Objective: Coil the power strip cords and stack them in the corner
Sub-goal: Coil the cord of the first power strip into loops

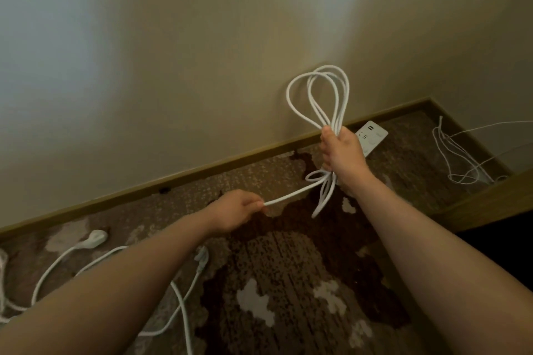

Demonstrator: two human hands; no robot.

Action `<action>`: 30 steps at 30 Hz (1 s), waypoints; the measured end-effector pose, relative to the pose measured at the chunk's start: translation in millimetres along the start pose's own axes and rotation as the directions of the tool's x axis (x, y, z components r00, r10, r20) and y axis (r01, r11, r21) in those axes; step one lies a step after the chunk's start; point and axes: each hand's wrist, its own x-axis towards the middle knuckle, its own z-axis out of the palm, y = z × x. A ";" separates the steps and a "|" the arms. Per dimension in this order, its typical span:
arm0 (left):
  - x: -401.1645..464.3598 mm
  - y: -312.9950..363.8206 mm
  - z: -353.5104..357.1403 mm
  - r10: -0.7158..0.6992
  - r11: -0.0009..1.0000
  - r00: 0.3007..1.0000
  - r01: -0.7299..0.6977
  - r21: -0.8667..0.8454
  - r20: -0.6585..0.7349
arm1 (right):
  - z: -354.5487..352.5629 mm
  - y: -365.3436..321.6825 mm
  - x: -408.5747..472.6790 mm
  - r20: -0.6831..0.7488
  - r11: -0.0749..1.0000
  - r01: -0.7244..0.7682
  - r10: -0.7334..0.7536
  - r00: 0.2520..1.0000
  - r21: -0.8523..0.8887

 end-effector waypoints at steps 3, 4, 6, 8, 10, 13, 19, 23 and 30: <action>-6.6 -20.2 -18.8 -0.044 0.999 0.998 0.044 -0.006 -0.049 | -10.8 0.4 6.5 -0.057 0.996 0.043 -0.047 0.997 -0.073; -9.4 -26.8 -24.7 -0.060 0.998 0.996 0.061 0.007 -0.062 | -15.7 1.0 9.4 -0.085 0.993 0.043 -0.052 0.995 -0.110; -13.9 -40.0 -33.3 -0.085 0.993 0.992 0.092 0.068 -0.095 | -24.7 3.5 13.6 -0.142 0.987 0.034 -0.057 0.988 -0.160; -16.6 -49.3 -36.4 -0.101 0.984 0.986 0.118 0.131 -0.130 | -28.3 8.1 15.0 -0.160 0.979 0.046 -0.079 0.984 -0.199; -16.8 -48.1 -33.4 -0.085 0.977 0.987 0.110 0.182 -0.138 | -24.1 12.6 13.2 -0.120 0.955 0.086 -0.124 0.985 -0.282; -11.2 -30.3 -24.7 0.032 0.968 0.993 -0.002 0.251 -0.112 | -8.7 13.6 10.6 -0.027 0.896 0.170 -0.199 0.980 -0.411; -17.9 -28.5 -37.5 0.027 0.990 1.000 -0.026 0.139 -0.007 | -22.5 3.7 25.1 -0.052 0.779 0.161 -0.241 0.969 -0.606; -31.3 -58.9 -54.9 -0.093 0.994 0.994 0.096 0.057 -0.062 | -39.8 4.7 34.1 -0.128 0.733 0.135 -0.291 0.948 -0.667; -40.1 -69.0 -68.5 -0.175 0.984 0.951 0.159 -0.081 -0.255 | -34.9 2.7 29.3 -0.090 0.762 0.148 -0.261 0.961 -0.630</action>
